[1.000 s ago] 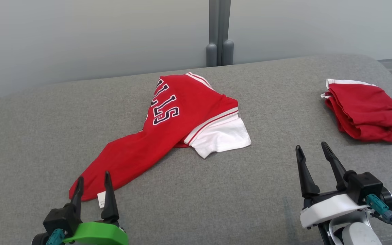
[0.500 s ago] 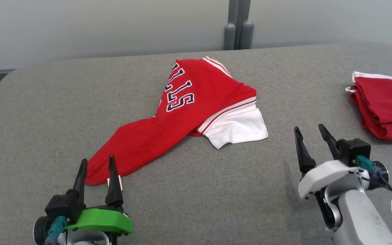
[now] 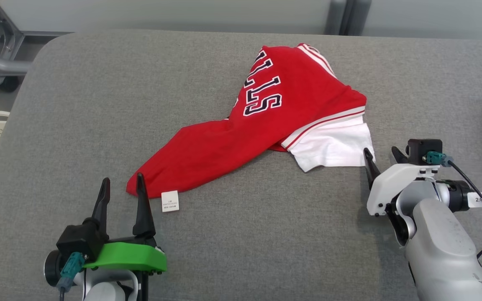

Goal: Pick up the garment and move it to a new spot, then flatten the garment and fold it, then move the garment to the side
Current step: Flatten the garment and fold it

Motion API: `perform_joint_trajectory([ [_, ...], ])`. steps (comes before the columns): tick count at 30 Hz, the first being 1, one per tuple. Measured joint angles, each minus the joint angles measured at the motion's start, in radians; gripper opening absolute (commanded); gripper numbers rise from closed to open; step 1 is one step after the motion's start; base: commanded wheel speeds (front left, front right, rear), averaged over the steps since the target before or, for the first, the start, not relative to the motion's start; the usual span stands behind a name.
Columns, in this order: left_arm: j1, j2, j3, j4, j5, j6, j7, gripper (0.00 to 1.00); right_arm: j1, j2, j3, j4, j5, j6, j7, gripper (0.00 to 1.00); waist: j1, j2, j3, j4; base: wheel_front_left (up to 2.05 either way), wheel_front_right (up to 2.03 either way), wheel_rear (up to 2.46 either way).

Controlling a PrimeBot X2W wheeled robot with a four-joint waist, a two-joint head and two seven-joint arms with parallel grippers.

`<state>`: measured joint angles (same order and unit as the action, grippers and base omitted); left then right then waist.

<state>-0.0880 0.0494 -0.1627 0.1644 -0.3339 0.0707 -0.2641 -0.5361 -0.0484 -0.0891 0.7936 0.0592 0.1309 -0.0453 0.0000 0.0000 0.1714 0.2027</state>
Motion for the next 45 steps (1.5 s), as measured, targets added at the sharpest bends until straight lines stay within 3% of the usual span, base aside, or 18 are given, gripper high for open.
perform_joint_trajectory([
  [12, -0.003, 0.0, 0.0, 0.0, -0.007, 0.009, 0.0, 1.0, -0.095, 0.0, -0.019, 0.191, -0.016, 0.0, -0.004, 1.0, 0.0, 0.0, 0.026, 0.036, 0.0, 0.0, 0.0],
  [13, -0.003, 0.0, -0.001, 0.0, -0.007, 0.009, 0.0, 1.0, -0.102, 0.0, -0.016, 0.204, -0.016, 0.0, -0.007, 0.77, 0.0, 0.0, 0.027, 0.036, 0.0, 0.0, 0.0],
  [14, -0.004, 0.0, 0.0, 0.0, -0.007, 0.009, 0.0, 1.0, -0.109, -0.001, -0.015, 0.215, -0.016, 0.0, -0.011, 0.48, 0.0, 0.0, 0.027, 0.035, 0.0, 0.0, 0.0],
  [16, -0.004, 0.0, 0.0, 0.001, -0.007, 0.009, 0.0, 1.0, -0.122, -0.002, -0.007, 0.239, -0.015, 0.0, -0.018, 0.2, 0.0, 0.0, 0.028, 0.033, 0.0, 0.0, 0.0],
  [17, -0.005, 0.0, 0.0, 0.002, -0.007, 0.009, 0.0, 1.0, -0.128, -0.002, -0.002, 0.249, -0.013, 0.0, -0.019, 0.0, 0.0, 0.0, 0.028, 0.031, 0.0, 0.0, 0.0],
  [25, -0.004, 0.0, 0.015, 0.009, -0.005, 0.008, 0.0, 1.0, -0.15, 0.001, 0.0, 0.292, 0.046, 0.001, -0.119, 0.0, 0.0, 0.0, 0.007, 0.004, 0.0, 0.0, 0.0],
  [31, 0.0, 0.0, 0.032, 0.015, 0.002, 0.004, 0.0, 1.0, -0.147, 0.001, -0.003, 0.233, 0.11, 0.001, -0.173, 0.0, 0.0, 0.0, -0.013, -0.03, 0.0, 0.0, 0.0],
  [41, 0.019, 0.0, 0.066, 0.034, 0.02, -0.015, 0.0, 1.0, 0.04, -0.019, -0.081, -0.056, 0.155, 0.001, -0.123, 0.0, 0.0, 0.0, -0.046, -0.075, 0.0, 0.0, 0.0],
  [45, 0.037, 0.0, 0.049, 0.091, -0.024, -0.064, 0.0, 1.0, 0.153, -0.016, -0.112, -0.235, 0.179, 0.001, -0.067, 0.0, 0.0, 0.0001, -0.058, -0.085, 0.0, 0.0, 0.0],
])
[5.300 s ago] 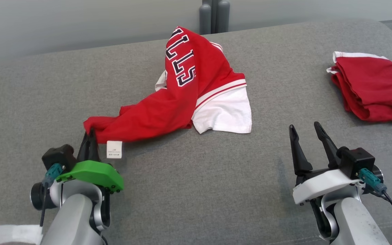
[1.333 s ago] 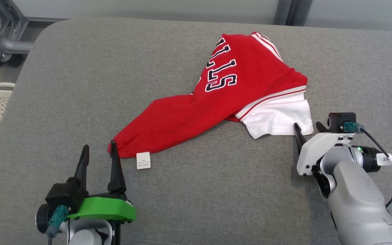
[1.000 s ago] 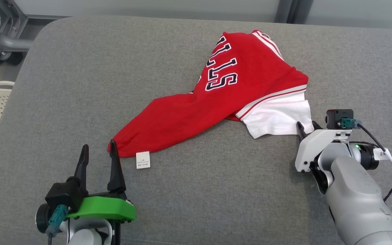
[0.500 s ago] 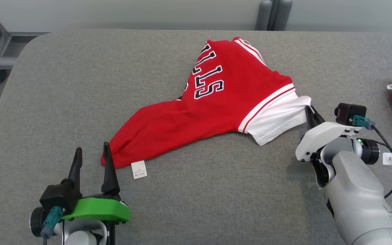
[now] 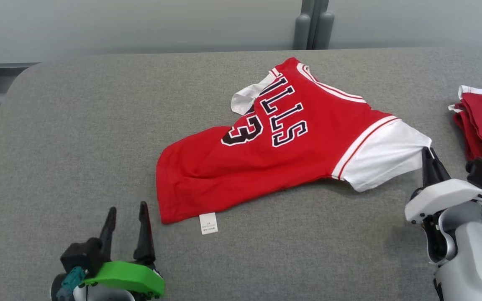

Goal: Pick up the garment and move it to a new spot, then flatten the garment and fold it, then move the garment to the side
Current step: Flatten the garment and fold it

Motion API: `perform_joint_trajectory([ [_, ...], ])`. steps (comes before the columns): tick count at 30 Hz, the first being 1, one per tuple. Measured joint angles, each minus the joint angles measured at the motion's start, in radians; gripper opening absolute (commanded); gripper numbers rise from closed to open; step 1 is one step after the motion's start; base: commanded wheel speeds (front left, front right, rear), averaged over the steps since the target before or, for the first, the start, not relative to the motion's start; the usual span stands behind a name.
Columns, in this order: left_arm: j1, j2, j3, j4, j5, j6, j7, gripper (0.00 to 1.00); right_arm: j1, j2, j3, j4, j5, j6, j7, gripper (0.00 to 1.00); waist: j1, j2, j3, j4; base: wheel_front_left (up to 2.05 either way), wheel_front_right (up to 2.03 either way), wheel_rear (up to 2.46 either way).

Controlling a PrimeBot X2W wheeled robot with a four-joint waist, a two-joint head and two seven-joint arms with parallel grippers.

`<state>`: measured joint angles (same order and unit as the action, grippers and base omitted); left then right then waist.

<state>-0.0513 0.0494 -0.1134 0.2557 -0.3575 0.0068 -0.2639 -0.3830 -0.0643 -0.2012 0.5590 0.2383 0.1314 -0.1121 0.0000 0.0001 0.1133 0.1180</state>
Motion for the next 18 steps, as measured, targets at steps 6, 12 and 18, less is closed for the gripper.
perform_joint_trajectory([
  [6, 0.004, -0.001, -0.052, 0.109, -0.066, -0.063, 0.073, 1.0, 0.139, 0.012, -0.054, -0.228, 0.015, 0.0, 0.079, 0.0, 0.0, 0.0, -0.012, -0.011, 0.0, 0.0, 0.0],
  [12, -0.028, -0.001, -0.111, 0.2, -0.131, -0.078, 0.115, 1.0, 0.185, 0.015, -0.038, -0.302, 0.042, -0.001, 0.111, 0.0, 0.0, 0.0, -0.013, -0.022, 0.0, 0.0, 0.0],
  [18, -0.089, -0.001, -0.166, 0.274, -0.177, -0.083, 0.132, 1.0, 0.195, 0.016, -0.017, -0.319, 0.058, -0.001, 0.111, 0.0, 0.0, 0.0, -0.004, -0.036, 0.0, 0.0, 0.0],
])
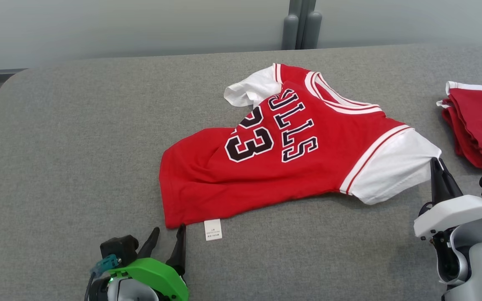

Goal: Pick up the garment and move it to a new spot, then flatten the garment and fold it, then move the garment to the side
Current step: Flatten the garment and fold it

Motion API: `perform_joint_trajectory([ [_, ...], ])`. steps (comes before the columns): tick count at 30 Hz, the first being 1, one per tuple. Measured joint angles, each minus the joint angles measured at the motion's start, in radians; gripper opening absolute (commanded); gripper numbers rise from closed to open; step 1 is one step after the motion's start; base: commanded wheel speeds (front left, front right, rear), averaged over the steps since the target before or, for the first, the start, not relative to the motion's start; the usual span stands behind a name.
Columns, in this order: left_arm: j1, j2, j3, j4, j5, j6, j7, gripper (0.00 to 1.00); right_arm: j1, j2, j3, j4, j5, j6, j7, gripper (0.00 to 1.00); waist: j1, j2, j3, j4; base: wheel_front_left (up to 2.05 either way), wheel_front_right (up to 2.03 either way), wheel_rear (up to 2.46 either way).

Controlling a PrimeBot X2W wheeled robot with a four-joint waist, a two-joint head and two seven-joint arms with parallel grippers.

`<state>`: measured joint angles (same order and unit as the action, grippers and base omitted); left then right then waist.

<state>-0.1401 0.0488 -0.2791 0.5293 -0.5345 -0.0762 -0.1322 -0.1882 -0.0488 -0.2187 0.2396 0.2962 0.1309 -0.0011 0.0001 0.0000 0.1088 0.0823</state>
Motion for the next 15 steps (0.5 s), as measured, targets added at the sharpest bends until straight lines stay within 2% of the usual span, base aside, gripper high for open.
perform_joint_trajectory([
  [14, -0.122, 0.0, -0.025, 0.197, -0.052, -0.002, -0.039, 1.0, -0.005, 0.0, 0.026, 0.001, 0.009, 0.0, -0.009, 0.0, 0.0, 0.0, 0.03, -0.042, 0.0, 0.0, 0.0],
  [15, -0.129, 0.0, -0.03, 0.209, -0.055, -0.003, -0.043, 0.96, -0.006, 0.0, 0.026, 0.001, 0.01, 0.0, -0.009, 0.0, 0.0, 0.0, 0.031, -0.045, 0.0, 0.0, 0.0],
])
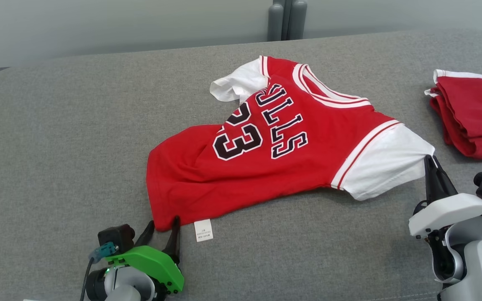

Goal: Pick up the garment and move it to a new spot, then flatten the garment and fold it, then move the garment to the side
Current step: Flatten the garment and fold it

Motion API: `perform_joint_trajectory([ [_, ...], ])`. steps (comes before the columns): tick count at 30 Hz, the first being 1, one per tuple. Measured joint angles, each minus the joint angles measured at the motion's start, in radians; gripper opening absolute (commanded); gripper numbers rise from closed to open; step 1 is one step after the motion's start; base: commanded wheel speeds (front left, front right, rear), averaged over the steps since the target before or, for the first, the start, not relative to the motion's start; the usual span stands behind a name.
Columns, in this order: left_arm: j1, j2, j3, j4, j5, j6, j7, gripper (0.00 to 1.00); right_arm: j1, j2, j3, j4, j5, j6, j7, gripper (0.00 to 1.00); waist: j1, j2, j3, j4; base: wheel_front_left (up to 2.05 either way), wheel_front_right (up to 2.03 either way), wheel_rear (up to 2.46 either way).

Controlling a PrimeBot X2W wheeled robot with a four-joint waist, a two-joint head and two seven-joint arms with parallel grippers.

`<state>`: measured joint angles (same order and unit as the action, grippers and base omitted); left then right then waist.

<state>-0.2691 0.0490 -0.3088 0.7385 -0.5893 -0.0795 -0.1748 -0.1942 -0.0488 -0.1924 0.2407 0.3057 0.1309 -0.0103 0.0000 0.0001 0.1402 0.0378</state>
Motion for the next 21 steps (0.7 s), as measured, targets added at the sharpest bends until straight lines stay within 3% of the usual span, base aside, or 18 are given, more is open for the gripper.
perform_joint_trajectory([
  [2, -0.014, 0.001, -0.014, 0.022, 0.0, -0.004, 0.0, 0.4, -0.001, 0.0, 0.002, 0.001, 0.001, 0.0, 0.0, 0.0, 0.0, 0.0, 0.001, -0.005, 0.0, 0.0, 0.0],
  [3, -0.019, 0.003, -0.018, 0.033, -0.005, -0.008, 0.001, 0.24, -0.001, 0.0, 0.003, 0.001, 0.001, 0.0, 0.0, 0.0, 0.0, 0.0, 0.002, -0.006, 0.0, 0.0, 0.0],
  [4, -0.019, 0.003, -0.018, 0.033, -0.005, -0.008, 0.001, 0.0, -0.001, 0.0, 0.003, 0.001, 0.001, 0.0, 0.0, 0.0, 0.0, 0.0, 0.002, -0.006, 0.0, 0.0, 0.0],
  [13, -0.029, 0.002, -0.041, 0.046, -0.044, -0.026, -0.025, 0.0, -0.007, 0.0, 0.008, -0.006, 0.015, 0.0, -0.041, 0.0, 0.0, 0.0, -0.009, -0.011, 0.0, 0.0, 0.0],
  [21, -0.026, 0.004, 0.027, -0.14, -0.103, -0.04, -0.078, 0.0, -0.016, 0.0, 0.011, -0.046, 0.079, 0.0, -0.134, 0.0, 0.0, 0.0, -0.041, -0.006, 0.0, 0.0, 0.0],
])
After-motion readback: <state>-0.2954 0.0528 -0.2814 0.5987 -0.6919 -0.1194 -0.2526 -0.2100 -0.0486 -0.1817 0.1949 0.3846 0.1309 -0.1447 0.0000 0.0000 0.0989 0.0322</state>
